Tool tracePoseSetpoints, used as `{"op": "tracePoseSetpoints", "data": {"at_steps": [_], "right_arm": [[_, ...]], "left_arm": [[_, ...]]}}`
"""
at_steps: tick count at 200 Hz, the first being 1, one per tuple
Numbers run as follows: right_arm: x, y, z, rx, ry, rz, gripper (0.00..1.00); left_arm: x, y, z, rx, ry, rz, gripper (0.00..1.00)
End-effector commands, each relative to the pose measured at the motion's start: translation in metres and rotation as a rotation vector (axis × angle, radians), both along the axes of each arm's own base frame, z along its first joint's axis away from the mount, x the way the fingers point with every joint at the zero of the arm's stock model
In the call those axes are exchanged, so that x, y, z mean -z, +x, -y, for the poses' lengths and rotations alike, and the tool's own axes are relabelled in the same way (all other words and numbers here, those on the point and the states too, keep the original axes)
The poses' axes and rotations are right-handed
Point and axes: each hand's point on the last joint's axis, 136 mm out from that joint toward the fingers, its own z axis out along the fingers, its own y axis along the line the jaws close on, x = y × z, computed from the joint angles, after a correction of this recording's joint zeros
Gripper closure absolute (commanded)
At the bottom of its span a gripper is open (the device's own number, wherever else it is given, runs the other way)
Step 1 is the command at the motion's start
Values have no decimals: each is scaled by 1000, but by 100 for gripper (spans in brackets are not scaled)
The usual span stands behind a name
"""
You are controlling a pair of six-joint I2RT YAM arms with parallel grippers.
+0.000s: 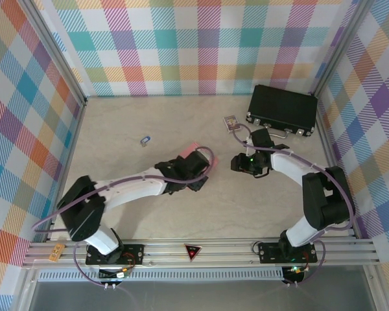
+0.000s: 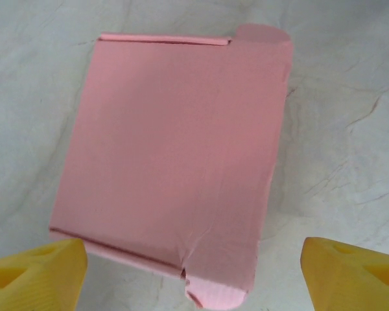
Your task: Fold the paper box
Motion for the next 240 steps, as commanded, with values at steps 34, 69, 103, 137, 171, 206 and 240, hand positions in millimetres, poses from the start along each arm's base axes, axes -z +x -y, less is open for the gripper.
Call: {"op": "tracePoseSetpoints", "data": {"at_steps": [34, 69, 103, 137, 171, 206, 240], "right_arm": [[-7, -2, 5, 47, 73, 9, 51], [-7, -3, 7, 53, 81, 9, 51], [-5, -3, 6, 51, 93, 0, 51], [-3, -3, 2, 48, 113, -11, 51], [-2, -3, -3, 46, 153, -20, 51], [-3, -4, -6, 49, 175, -20, 51], [0, -6, -4, 56, 167, -23, 51]], "left_arm": [[23, 22, 30, 105, 352, 132, 15], [32, 34, 27, 60, 471, 174, 21], [30, 35, 22, 37, 491, 182, 32], [16, 34, 23, 33, 443, 199, 48], [10, 33, 24, 35, 408, 201, 74], [4, 35, 24, 25, 369, 191, 91], [6, 28, 27, 73, 342, 150, 57]]}}
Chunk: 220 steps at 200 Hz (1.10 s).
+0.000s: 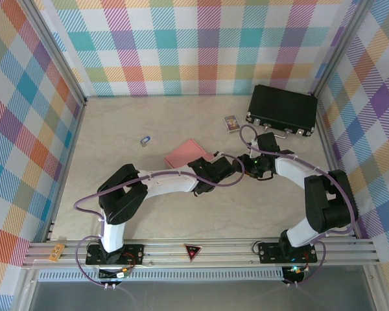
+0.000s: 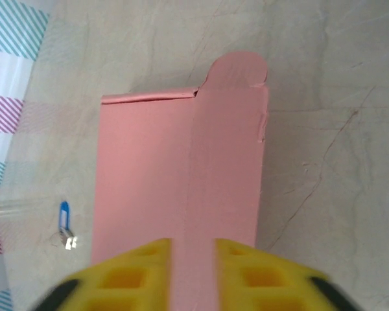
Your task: Fold the paper box
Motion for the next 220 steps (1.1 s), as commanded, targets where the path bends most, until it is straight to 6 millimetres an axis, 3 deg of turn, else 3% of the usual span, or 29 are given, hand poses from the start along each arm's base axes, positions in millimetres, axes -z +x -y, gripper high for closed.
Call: {"op": "tracePoseSetpoints", "data": {"at_steps": [1, 27, 51, 101, 127, 180, 220], "right_arm": [[0, -1, -1, 9, 22, -3, 51], [0, 0, 0, 12, 20, -1, 51], [0, 1, -1, 12, 25, -2, 51], [-2, 1, -2, 9, 26, 0, 51], [-2, 0, -2, 8, 27, -2, 51], [1, 0, -5, 9, 46, -13, 51], [-2, 0, -11, 6, 87, -7, 51]], "left_arm": [[-10, -6, -1, 25, -41, -27, 56], [6, -3, -4, 27, 15, -39, 43], [21, 3, -6, 17, 85, -30, 42], [32, 19, -13, -23, 140, 4, 44], [27, 22, -14, -35, 144, 32, 54], [17, 25, -13, -34, 111, 52, 95], [-7, 25, -10, -42, 50, 62, 100]]}}
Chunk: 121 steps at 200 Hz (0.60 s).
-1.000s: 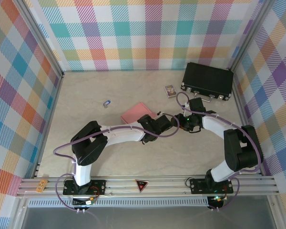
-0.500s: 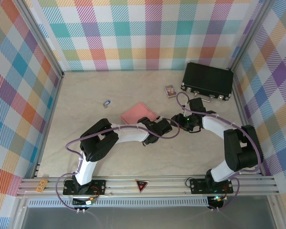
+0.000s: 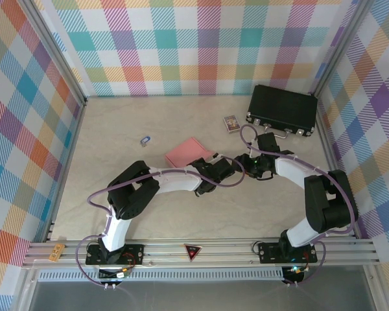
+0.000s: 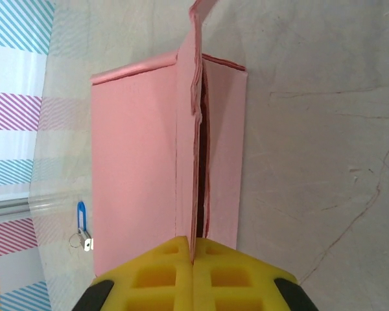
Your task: Fold the paper box
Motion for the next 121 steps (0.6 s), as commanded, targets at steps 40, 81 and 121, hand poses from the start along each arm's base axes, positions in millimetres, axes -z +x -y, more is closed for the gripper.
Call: {"op": "tracePoseSetpoints", "data": {"at_steps": [40, 81, 121], "right_arm": [[-1, -2, -24, -11, 128, 3, 53], [1, -1, -57, -46, 190, 10, 55], [0, 6, -86, -85, 257, 24, 55]], "left_arm": [[-57, 6, 5, -29, -174, 4, 100], [-65, 7, 3, -49, -214, -38, 100], [-69, 8, 4, -46, -221, -66, 100]]}}
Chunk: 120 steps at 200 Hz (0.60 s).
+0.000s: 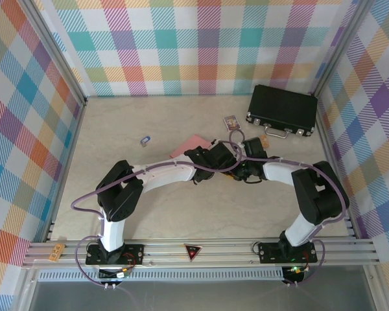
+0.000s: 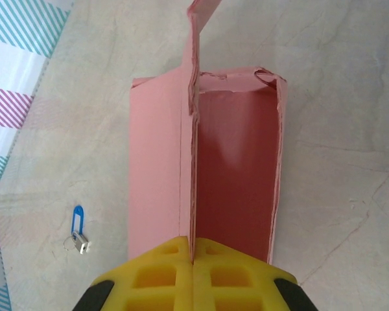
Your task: Fold the paper box
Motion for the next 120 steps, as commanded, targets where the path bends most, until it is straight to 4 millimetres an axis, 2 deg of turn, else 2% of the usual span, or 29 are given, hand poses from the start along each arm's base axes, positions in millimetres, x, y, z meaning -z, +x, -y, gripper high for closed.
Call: {"op": "tracePoseSetpoints", "data": {"at_steps": [1, 69, 120], "right_arm": [[-12, 12, -22, -21, 97, 34, 55], [-25, 33, -38, 15, 211, 85, 54], [-16, 51, -42, 58, 191, 39, 52]], "left_arm": [[-17, -1, -2, -5, -35, -19, 100], [-11, -1, -1, 0, -45, -60, 100], [-12, -1, 0, 9, -54, -73, 100]]}}
